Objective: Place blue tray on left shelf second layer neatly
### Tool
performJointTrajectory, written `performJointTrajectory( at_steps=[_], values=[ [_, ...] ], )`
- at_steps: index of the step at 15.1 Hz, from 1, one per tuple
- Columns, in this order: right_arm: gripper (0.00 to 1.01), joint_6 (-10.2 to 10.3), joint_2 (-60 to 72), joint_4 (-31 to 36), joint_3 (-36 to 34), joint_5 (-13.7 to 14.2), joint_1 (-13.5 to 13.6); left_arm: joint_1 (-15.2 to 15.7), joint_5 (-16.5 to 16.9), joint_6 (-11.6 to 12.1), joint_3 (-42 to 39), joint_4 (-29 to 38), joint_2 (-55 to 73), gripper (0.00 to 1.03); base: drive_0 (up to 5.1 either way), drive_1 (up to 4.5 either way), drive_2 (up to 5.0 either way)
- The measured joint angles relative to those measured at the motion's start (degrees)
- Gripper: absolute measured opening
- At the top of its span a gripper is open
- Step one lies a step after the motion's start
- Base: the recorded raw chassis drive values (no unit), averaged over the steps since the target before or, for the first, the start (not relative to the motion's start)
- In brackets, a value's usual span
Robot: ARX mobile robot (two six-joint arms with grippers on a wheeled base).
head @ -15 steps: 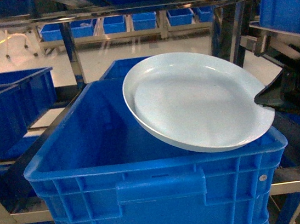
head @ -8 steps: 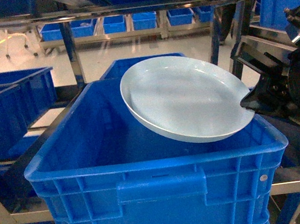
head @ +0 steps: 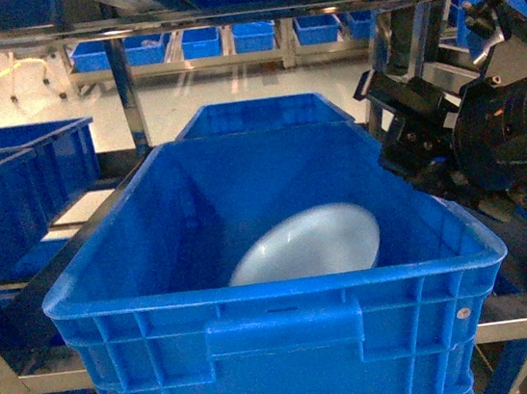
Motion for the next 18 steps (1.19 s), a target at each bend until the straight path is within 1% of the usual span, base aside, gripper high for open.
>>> performJointTrajectory(
  at_steps=[1,2,3,4,5,6,7,8,9,10,11,12,13,14,15,16,17,18],
  values=[
    [0.51,-0.04,-0.39,0.48,-0.35,-0.11,0.57,0.00,0.00,0.00,0.00,0.00,0.00,0.98,0.0,0.00,0.0],
    [0.77,0.55,-5.75,0.37,-5.09,-2.32,1.05,0.00,0.00,0.00,0.00,0.00,0.02,0.98,0.0,0.00,0.0],
    [0.99,1.79,-16.55,0.11,-13.64,-5.05,1.27,0.00,0.00,0.00,0.00,0.00,0.02,0.98,0.0,0.00,0.0],
    [0.97,1.92,-19.30,-1.05,-16.06,-6.36,1.44,0.00,0.00,0.00,0.00,0.00,0.02,0.98,0.0,0.00,0.0],
    [0.98,1.64,-23.61,-3.54,-19.63,-7.45,1.36,0.00,0.00,0.00,0.00,0.00,0.00,0.98,0.0,0.00,0.0],
    [0.98,-0.17,-29.44,-7.39,-22.84,-8.83,0.44,0.00,0.00,0.00,0.00,0.00,0.00,0.98,0.0,0.00,0.0],
    [0.98,-2.75,-36.09,-11.78,-24.98,-8.72,-1.68,0.00,0.00,0.00,0.00,0.00,0.00,0.98,0.0,0.00,0.0],
    [0.98,-4.72,-40.54,-14.38,-26.14,-8.24,-2.93,0.00,0.00,0.00,0.00,0.00,0.00,0.98,0.0,0.00,0.0],
    [0.98,-7.65,-46.42,-17.92,-27.28,-6.67,-4.24,0.00,0.00,0.00,0.00,0.00,0.00,0.98,0.0,0.00,0.0],
    [0.98,-11.50,-53.40,-20.92,-28.35,-5.07,-6.32,0.00,0.00,0.00,0.00,0.00,0.00,0.98,0.0,0.00,0.0],
    [0.98,-16.37,-60.41,-24.57,-28.96,-3.50,-8.94,0.00,0.00,0.00,0.00,0.00,0.00,0.98,0.0,0.00,0.0],
    [0.98,-22.99,-70.82,-33.33,-29.16,-4.11,-14.53,0.00,0.00,0.00,0.00,-0.02,0.02,0.98,0.0,0.00,0.0],
    [0.98,-27.36,-79.58,-42.34,-29.14,-8.55,-21.07,0.00,0.00,0.00,0.00,0.00,0.02,0.98,0.0,0.00,0.0],
    [0.98,-30.10,-81.72,-46.07,-28.59,-13.11,-27.32,0.00,0.00,0.00,0.00,-0.02,0.02,0.98,0.0,0.00,0.0],
    [0.77,-37.75,-90.36,-25.00,-39.08,-9.07,-28.81,0.00,-0.04,0.00,0.00,-0.07,0.00,0.98,0.0,0.00,0.0],
    [0.37,-41.11,-94.14,-17.77,-43.45,0.81,-19.69,0.04,0.00,0.00,0.00,0.00,0.00,0.98,0.0,0.00,0.0],
    [0.11,-41.55,-95.23,-17.59,-45.29,0.94,-19.96,0.04,0.00,-0.02,0.00,0.00,0.00,0.98,0.0,0.00,0.0],
    [0.02,-41.86,-95.89,-17.14,-45.83,0.94,-19.96,0.04,0.02,0.00,0.00,0.00,0.02,0.98,0.0,0.00,0.0]
  ],
)
